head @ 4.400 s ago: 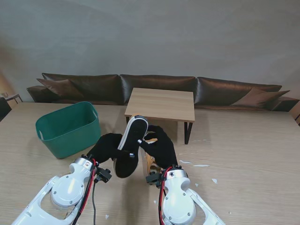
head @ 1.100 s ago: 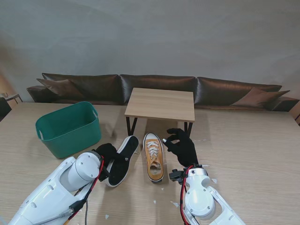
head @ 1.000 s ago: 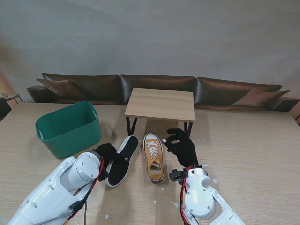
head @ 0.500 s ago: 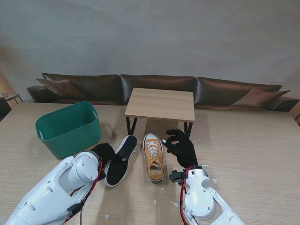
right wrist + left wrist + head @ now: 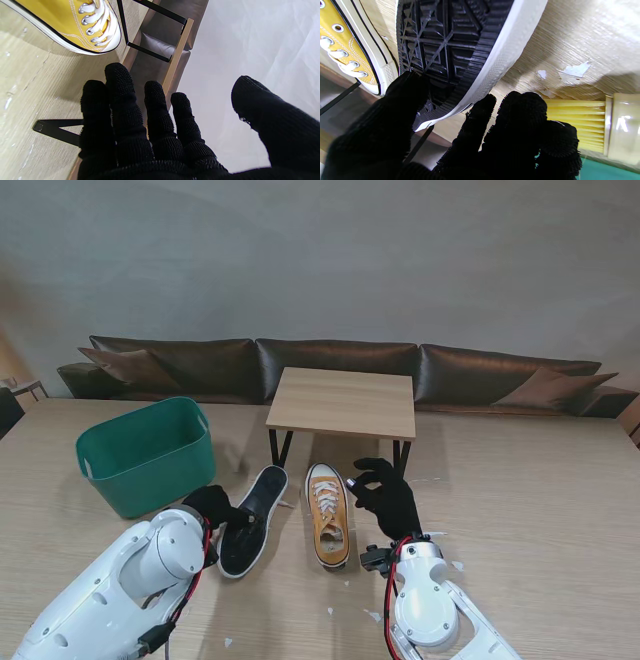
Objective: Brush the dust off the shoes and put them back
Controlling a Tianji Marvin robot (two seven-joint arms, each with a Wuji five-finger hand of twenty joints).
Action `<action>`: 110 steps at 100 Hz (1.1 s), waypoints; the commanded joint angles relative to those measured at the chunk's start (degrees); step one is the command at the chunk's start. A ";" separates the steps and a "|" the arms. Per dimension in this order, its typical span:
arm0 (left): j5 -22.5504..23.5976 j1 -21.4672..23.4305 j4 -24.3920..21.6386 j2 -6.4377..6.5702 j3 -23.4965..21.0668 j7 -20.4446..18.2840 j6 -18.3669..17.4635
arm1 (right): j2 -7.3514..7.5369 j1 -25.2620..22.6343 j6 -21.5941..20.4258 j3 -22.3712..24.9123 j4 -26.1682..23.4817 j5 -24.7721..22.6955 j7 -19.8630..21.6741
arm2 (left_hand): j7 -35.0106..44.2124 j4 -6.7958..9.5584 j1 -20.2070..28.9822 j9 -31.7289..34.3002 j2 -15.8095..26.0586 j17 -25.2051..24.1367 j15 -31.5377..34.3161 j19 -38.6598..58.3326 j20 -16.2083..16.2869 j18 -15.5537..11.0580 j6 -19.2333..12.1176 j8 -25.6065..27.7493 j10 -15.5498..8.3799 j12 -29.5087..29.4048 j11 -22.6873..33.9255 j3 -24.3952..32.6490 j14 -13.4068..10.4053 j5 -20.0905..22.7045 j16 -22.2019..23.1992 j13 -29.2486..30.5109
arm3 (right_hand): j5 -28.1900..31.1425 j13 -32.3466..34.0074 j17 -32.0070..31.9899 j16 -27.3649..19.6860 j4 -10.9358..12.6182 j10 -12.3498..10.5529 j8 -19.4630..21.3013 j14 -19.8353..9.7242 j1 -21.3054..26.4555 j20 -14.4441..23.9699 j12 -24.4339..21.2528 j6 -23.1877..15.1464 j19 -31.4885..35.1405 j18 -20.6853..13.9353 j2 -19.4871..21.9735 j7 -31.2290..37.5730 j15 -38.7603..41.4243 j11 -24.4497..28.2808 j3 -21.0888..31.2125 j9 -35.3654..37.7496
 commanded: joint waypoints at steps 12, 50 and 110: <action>0.46 1.00 -0.70 -0.12 -0.57 -0.09 0.04 | -0.12 -0.56 -0.22 -0.08 -0.36 0.18 1.11 | 0.02 1.55 0.39 -0.49 -0.01 0.96 2.89 3.27 0.05 0.36 1.15 0.76 1.80 -0.15 0.22 1.84 1.45 0.64 -0.03 1.51 | 1.11 1.07 -8.61 -0.31 1.75 0.67 0.11 0.61 -1.19 0.93 -0.09 -0.69 -0.70 0.31 0.99 -0.52 0.11 -0.83 -0.32 1.91; 1.97 2.01 -1.65 0.05 -1.59 -0.04 -1.30 | -0.14 -0.66 -0.15 -0.16 -0.37 0.38 1.18 | -4.61 1.30 -1.60 -2.11 1.16 -1.37 1.04 1.60 1.22 1.71 0.41 -2.43 1.64 -5.27 -3.48 -2.12 4.08 -2.33 0.21 -1.14 | 1.35 1.09 -8.63 -0.29 1.77 0.74 0.08 0.65 -1.19 0.97 -0.09 -0.65 -0.69 0.42 1.05 -0.62 0.12 -0.90 -0.26 1.96; -1.96 0.79 -0.17 -0.49 -1.31 0.52 -3.18 | -0.19 -0.62 -0.21 -0.30 -0.15 0.79 1.29 | -5.00 1.58 -1.13 -2.21 2.06 -2.99 0.62 0.33 3.37 2.25 -0.83 -3.51 1.66 -6.45 -4.09 -4.55 5.19 -2.77 0.59 -2.52 | 1.40 1.18 -8.61 -0.29 1.76 0.80 0.11 0.66 -1.22 0.98 -0.08 -0.59 -0.69 0.48 1.07 -0.64 0.13 -0.91 -0.19 1.99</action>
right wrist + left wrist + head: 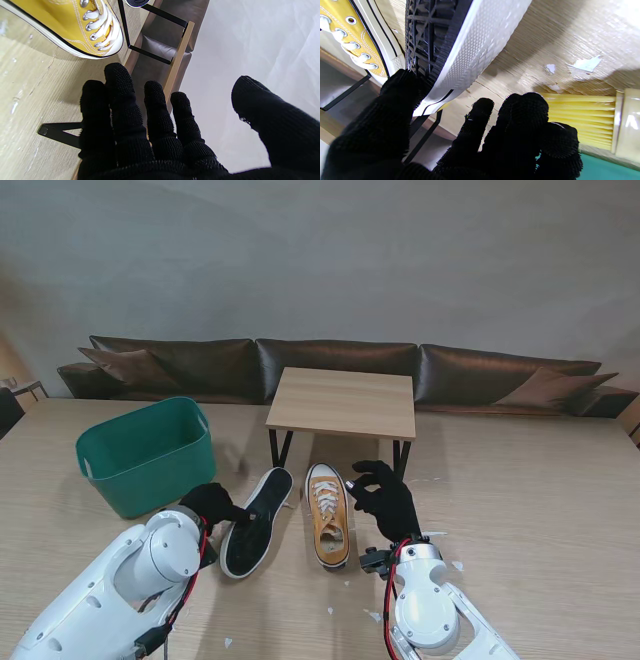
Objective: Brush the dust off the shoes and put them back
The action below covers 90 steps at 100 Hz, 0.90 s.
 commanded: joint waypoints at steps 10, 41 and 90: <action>-1.18 -1.22 1.02 -0.41 0.80 -1.50 -0.37 | -0.22 -0.35 -0.18 -0.21 -0.17 0.14 0.87 | -0.43 1.62 -1.01 -1.24 2.09 -1.29 0.64 0.16 0.81 1.09 -0.40 -0.49 1.24 -0.53 -0.52 -1.03 3.77 -0.67 0.73 -2.38 | 0.86 1.20 -8.59 -0.28 1.75 0.65 0.11 0.38 -1.20 0.97 -0.08 -0.65 -0.68 0.09 1.08 -0.54 0.14 -0.88 -0.20 2.00; -2.36 -2.53 2.07 -0.44 1.59 -2.08 -0.87 | -0.27 -0.16 -0.03 -0.16 -0.03 0.29 0.83 | 0.00 1.71 -0.74 -1.02 2.28 -1.64 0.88 0.05 1.72 1.22 -0.54 -0.39 1.07 -0.45 -0.33 -1.19 3.90 -0.28 0.90 -2.48 | 0.82 1.22 -8.58 -0.27 1.76 0.64 0.10 0.56 -1.21 0.98 -0.07 -0.59 -0.65 0.09 1.09 -0.59 0.16 -0.91 -0.17 1.95; -2.93 -2.56 2.19 -0.50 1.28 -2.05 -1.82 | -0.33 -0.04 0.18 -0.22 0.16 0.39 0.75 | -0.14 1.69 -0.78 -1.11 2.40 -1.56 0.88 -0.24 2.56 1.24 -0.87 -0.51 1.13 -0.52 -0.43 -1.82 3.91 -0.54 0.84 -2.41 | 0.79 1.18 -8.66 -0.27 1.76 0.75 0.10 0.49 -1.16 0.96 -0.08 -0.59 -0.71 0.16 1.05 -0.59 0.18 -0.90 -0.12 1.96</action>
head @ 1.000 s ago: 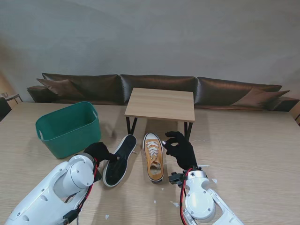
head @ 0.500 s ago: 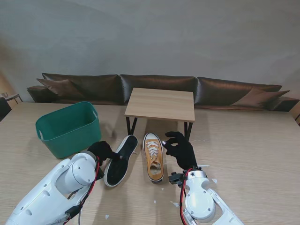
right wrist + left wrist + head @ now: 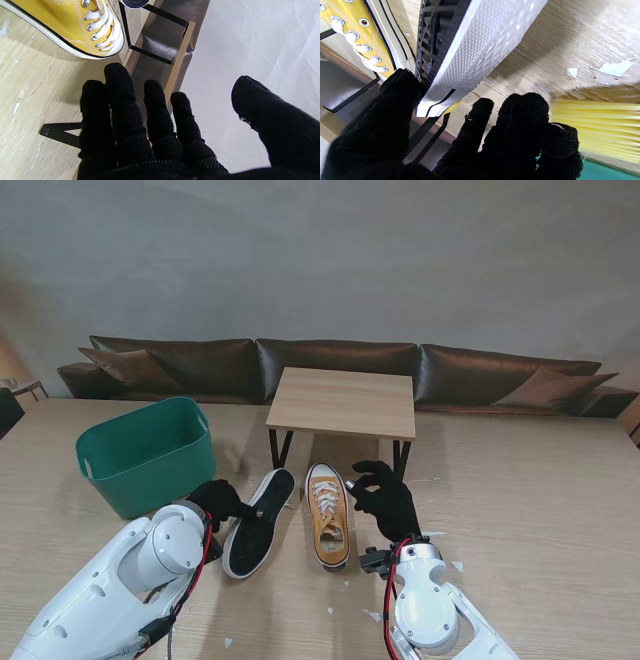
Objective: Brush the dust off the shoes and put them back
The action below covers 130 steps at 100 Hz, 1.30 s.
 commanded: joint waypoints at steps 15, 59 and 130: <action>-0.57 -0.10 -0.06 -0.35 -0.17 -1.26 -0.38 | -0.29 -0.15 0.10 -0.22 -0.01 0.08 0.78 | -0.15 1.70 -0.71 -1.17 2.39 -1.37 0.81 -0.24 1.07 1.02 -1.50 -0.34 1.13 -0.55 -0.50 -1.36 3.57 -0.53 0.77 -2.39 | 0.80 1.22 -8.62 -0.26 1.75 0.61 0.11 0.43 -1.16 0.95 -0.08 -0.57 -0.71 0.07 1.04 -0.57 0.21 -0.84 -0.11 0.83; -1.74 -1.19 0.99 -0.23 0.13 -2.32 -1.90 | -0.33 -0.11 0.26 -0.27 0.01 0.21 0.77 | -0.59 1.72 -0.96 -1.60 2.43 -2.10 0.74 -0.70 1.36 0.48 -6.15 -0.68 0.80 -0.48 -0.67 -3.33 3.04 -1.32 1.06 -3.31 | 0.86 1.15 -8.62 -0.28 1.73 0.52 0.11 0.36 -1.18 0.95 -0.07 -0.56 -0.68 0.02 1.05 -0.52 0.15 -0.81 -0.10 0.84; -1.40 -2.11 1.65 -0.11 0.70 -2.84 -2.52 | -0.33 -0.12 0.25 -0.35 0.08 0.30 0.85 | -1.43 1.86 -2.05 -1.13 2.76 -2.50 0.77 -1.02 1.59 0.38 -7.49 -1.56 0.71 0.68 0.02 -5.65 2.84 -2.62 1.32 -3.39 | 0.91 1.16 -8.67 -0.29 1.74 0.64 0.08 0.46 -1.15 0.95 -0.08 -0.52 -0.68 0.09 1.03 -0.58 0.17 -0.83 -0.07 0.84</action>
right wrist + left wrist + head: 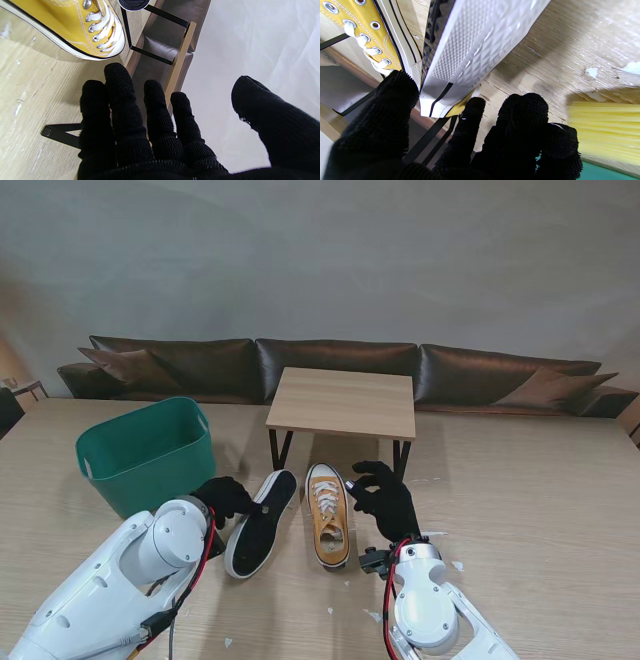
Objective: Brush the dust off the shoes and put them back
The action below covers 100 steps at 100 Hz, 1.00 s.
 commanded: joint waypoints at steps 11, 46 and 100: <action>-0.12 -0.14 -0.03 -0.12 -0.20 -1.43 -0.62 | -0.30 -0.25 0.01 -0.23 -0.05 0.06 0.79 | -1.03 1.92 -2.07 -1.05 1.02 -1.59 0.78 -0.75 0.82 0.19 -3.06 -0.80 0.80 0.81 0.39 -2.41 2.37 -1.85 0.77 -2.53 | 0.91 1.16 -8.67 -0.29 1.74 0.58 0.09 0.47 -1.15 0.94 -0.07 -0.49 -0.69 0.04 1.02 -0.57 0.17 -0.81 -0.08 0.88; 0.90 0.13 -0.87 0.34 -0.52 -2.74 -1.03 | -0.25 -0.32 0.18 -0.16 -0.06 0.22 1.07 | -1.31 2.26 -1.65 -1.05 1.60 -2.09 0.95 -1.01 1.08 -0.04 -4.90 -1.72 0.42 1.75 0.98 -4.51 1.99 -2.09 1.24 -3.09 | 1.02 1.13 -8.74 -0.29 1.73 0.58 0.09 0.51 -1.14 0.92 -0.08 -0.55 -0.75 0.11 1.03 -0.56 0.15 -0.83 -0.07 0.89; 2.69 1.33 -2.77 0.63 -1.40 -2.97 -0.73 | -0.16 -0.46 0.26 -0.19 -0.19 0.38 1.45 | -1.62 2.52 -1.74 -0.64 1.95 -1.48 1.01 -0.85 1.31 0.18 -4.06 -2.53 0.79 2.46 1.19 -6.06 1.75 -2.67 1.21 -2.40 | 0.99 1.02 -8.74 -0.29 1.73 0.63 0.08 0.56 -1.12 0.95 -0.09 -0.41 -0.85 0.16 1.00 -0.64 0.08 -0.89 -0.09 0.84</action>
